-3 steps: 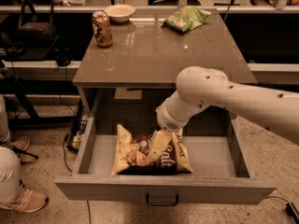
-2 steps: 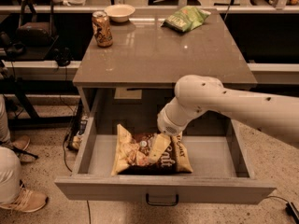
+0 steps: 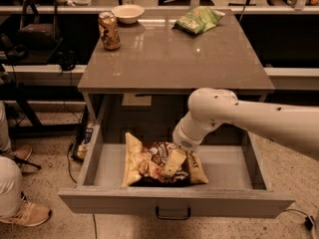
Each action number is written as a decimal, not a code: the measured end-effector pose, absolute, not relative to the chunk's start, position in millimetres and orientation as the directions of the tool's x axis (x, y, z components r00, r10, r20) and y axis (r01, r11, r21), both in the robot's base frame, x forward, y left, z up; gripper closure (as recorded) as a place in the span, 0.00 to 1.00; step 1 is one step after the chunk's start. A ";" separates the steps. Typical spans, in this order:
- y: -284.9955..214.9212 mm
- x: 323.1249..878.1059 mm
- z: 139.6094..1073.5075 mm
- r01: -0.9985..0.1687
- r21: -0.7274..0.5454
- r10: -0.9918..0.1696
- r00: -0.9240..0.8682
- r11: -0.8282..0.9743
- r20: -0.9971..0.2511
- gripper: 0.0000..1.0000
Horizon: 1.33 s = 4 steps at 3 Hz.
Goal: Pick brown chip bag from top drawer and place on counter
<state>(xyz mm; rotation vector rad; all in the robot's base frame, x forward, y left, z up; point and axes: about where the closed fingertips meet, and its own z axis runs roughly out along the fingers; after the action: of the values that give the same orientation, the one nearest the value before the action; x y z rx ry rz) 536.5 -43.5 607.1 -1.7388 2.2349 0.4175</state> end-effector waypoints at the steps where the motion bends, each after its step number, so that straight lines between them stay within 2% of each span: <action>1: -51.6 533.6 605.7 -0.969 0.063 -0.890 -0.244 0.239 -0.386 0.39; 3: -86.1 538.9 678.1 -0.965 -0.001 -0.812 -0.221 0.263 -0.540 0.83; 4: -130.8 537.2 737.1 -0.954 -0.071 -0.753 -0.182 0.290 -0.632 1.00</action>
Offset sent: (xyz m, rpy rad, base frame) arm 0.0028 -0.0477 0.0670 0.1371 -0.0955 -0.0482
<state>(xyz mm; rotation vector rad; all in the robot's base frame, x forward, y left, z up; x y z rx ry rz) 537.2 -130.8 737.1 -1.5207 1.9980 0.4625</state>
